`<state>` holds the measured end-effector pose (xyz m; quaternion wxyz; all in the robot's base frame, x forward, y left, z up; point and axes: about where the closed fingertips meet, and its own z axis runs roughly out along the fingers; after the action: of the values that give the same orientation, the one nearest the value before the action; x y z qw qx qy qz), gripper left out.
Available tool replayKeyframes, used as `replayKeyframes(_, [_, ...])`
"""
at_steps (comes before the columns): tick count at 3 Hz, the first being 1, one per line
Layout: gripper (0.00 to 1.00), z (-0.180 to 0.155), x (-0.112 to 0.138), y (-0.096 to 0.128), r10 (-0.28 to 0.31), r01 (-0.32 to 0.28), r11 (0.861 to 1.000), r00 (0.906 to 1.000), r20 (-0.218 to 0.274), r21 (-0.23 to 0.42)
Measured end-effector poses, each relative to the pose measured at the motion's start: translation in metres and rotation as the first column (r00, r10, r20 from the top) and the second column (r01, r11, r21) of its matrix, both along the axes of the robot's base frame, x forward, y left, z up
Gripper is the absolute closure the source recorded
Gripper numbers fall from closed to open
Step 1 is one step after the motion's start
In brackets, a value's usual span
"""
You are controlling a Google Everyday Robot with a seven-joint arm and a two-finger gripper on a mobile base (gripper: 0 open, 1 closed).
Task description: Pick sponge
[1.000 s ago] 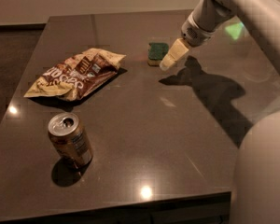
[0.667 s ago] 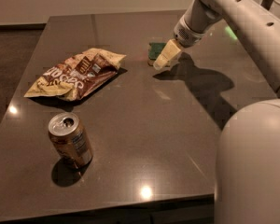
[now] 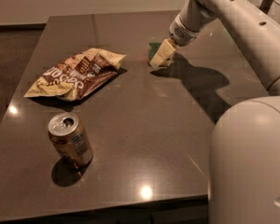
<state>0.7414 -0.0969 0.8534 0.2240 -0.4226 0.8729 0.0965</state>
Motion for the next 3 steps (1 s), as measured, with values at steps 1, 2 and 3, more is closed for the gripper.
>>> replayKeyframes(1, [0.41,0.001,-0.001,0.005,0.016,-0.016,1.000,0.9999,0.001,0.013])
replayKeyframes(2, [0.64,0.001,-0.004,0.007,0.027,-0.028,0.999,0.9996,0.001,0.023])
replayKeyframes(3, [0.88,0.007,-0.011,0.004,0.035,-0.036,0.999,0.9993,0.010,0.030])
